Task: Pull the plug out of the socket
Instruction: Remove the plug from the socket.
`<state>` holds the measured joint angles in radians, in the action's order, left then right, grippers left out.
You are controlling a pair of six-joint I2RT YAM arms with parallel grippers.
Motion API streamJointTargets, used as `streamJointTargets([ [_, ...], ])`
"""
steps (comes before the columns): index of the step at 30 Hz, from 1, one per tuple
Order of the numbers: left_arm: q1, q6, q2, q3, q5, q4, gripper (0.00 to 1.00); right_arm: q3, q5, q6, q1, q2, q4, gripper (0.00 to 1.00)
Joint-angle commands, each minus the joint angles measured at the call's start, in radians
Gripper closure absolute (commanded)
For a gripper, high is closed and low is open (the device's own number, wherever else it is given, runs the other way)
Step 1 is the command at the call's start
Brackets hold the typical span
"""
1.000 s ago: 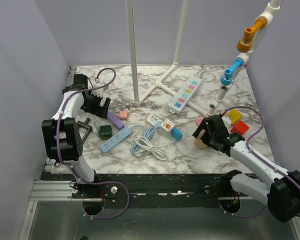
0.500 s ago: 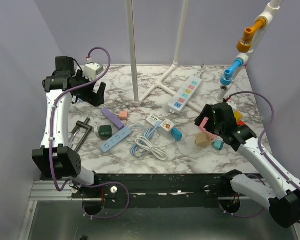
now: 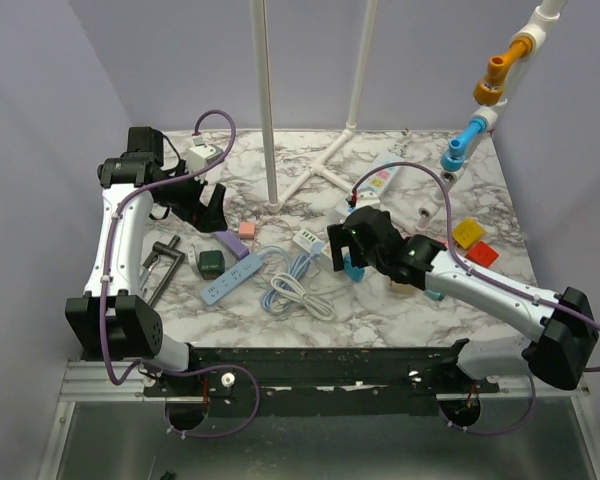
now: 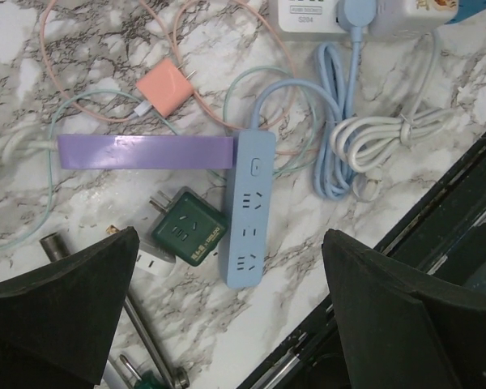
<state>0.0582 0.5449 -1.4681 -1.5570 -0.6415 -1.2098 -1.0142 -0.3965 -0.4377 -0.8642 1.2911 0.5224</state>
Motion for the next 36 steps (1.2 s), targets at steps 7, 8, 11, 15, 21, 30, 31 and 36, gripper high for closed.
streamJointTargets([
  [7,-0.001,0.037,0.064,0.039,-0.103,0.011,0.02,-0.094,0.036,0.242,0.001,0.2,-0.152,0.0],
  [8,-0.001,0.029,0.071,0.046,-0.101,0.024,0.02,-0.108,0.039,0.252,0.001,0.221,-0.146,0.0],
  [11,-0.001,0.003,0.09,0.065,-0.088,0.055,0.01,-0.136,0.039,0.271,0.001,0.275,-0.129,0.0],
  [15,-0.001,-0.008,0.115,0.097,-0.074,0.093,0.02,-0.136,0.05,0.306,0.001,0.305,-0.148,0.0],
  [21,-0.001,-0.008,0.127,0.117,-0.053,0.105,0.02,-0.13,0.133,0.37,0.0,0.323,-0.143,0.08],
  [30,-0.001,-0.019,0.139,0.127,-0.048,0.14,0.01,-0.123,0.163,0.402,0.001,0.365,-0.124,0.19],
  [31,-0.001,-0.02,0.137,0.127,-0.051,0.141,0.02,-0.123,0.159,0.404,0.002,0.37,-0.126,0.19],
  [36,-0.001,-0.028,0.122,0.11,-0.059,0.139,0.02,-0.121,0.183,0.41,0.002,0.399,-0.13,0.2],
])
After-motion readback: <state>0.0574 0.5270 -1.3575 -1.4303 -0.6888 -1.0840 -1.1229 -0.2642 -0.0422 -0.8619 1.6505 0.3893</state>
